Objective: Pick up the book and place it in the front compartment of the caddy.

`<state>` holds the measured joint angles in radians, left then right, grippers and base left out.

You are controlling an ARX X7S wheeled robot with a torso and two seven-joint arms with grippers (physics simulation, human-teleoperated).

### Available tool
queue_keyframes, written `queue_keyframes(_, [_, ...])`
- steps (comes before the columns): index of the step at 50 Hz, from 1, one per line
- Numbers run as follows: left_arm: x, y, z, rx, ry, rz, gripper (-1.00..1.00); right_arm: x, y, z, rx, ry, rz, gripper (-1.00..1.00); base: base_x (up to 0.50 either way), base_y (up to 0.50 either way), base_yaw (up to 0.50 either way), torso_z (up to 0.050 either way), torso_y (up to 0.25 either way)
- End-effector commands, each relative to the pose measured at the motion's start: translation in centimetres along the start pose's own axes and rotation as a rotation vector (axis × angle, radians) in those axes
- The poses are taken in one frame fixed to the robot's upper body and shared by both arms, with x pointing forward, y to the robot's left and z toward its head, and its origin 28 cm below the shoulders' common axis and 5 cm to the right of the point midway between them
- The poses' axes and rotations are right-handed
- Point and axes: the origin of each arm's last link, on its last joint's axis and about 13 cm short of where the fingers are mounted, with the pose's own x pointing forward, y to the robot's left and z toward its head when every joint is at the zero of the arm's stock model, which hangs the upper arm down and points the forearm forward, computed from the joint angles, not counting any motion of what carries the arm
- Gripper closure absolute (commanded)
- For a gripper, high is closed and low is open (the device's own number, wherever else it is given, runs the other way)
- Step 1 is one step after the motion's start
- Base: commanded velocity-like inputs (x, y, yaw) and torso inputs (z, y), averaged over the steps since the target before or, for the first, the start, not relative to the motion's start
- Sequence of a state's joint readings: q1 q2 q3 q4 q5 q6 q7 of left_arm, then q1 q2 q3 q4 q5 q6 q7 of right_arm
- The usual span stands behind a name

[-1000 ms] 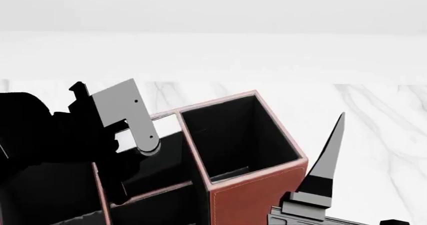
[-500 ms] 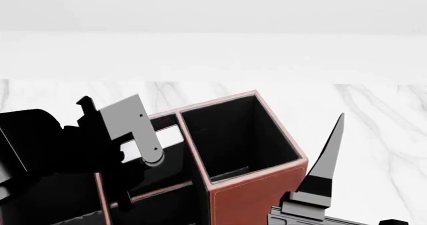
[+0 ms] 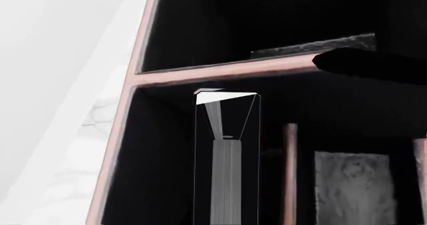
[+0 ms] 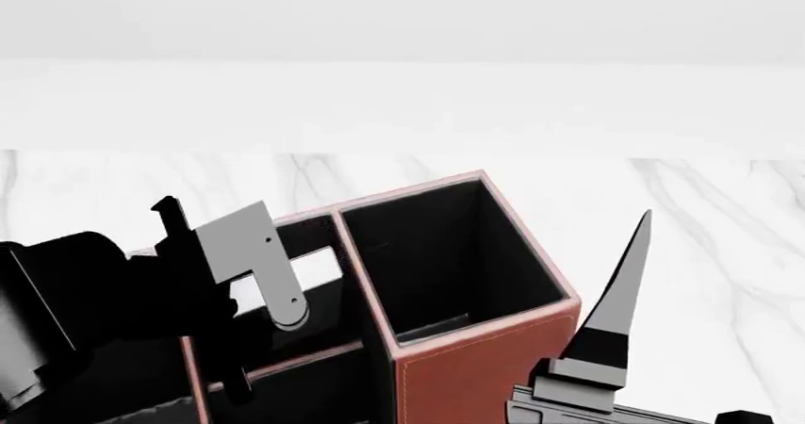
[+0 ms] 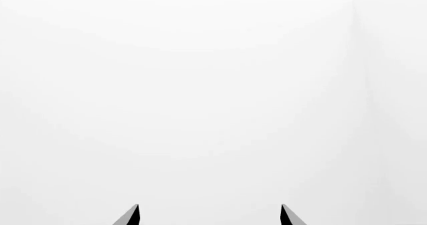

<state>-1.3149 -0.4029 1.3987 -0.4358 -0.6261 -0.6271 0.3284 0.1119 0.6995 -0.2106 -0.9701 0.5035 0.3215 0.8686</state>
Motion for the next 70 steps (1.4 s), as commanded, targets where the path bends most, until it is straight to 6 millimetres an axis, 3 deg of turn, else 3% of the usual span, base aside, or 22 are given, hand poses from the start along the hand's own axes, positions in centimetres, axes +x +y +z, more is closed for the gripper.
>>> queue_keyframes(1, [0.8,0.4,-0.3,0.026,-0.028,0.057,1.0,0.0,0.0,-0.1,0.001,0.004,0.001,-1.0,0.0,0.0,0.0,0.0,0.0])
queue_keyframes(42, [3.8,0.4,-2.0,0.011,-0.016,-0.026,1.0,0.0,-0.1,-0.4,-0.008,0.014,-0.005,-1.0,0.0,0.0,0.0,0.0,0.001])
queue_keyframes(51, [4.2,1.2,-1.6,0.022,-0.009,-0.033,1.0,0.0,-0.1,-0.8,-0.013,0.023,-0.004,-1.0,0.0,0.0,0.0,0.0,0.002])
queue_keyframes(70, [4.3,1.1,-1.8,-0.001,0.0,-0.046,1.0,0.0,0.0,-1.2,-0.011,0.035,-0.001,-1.0,0.0,0.0,0.0,0.0,0.0])
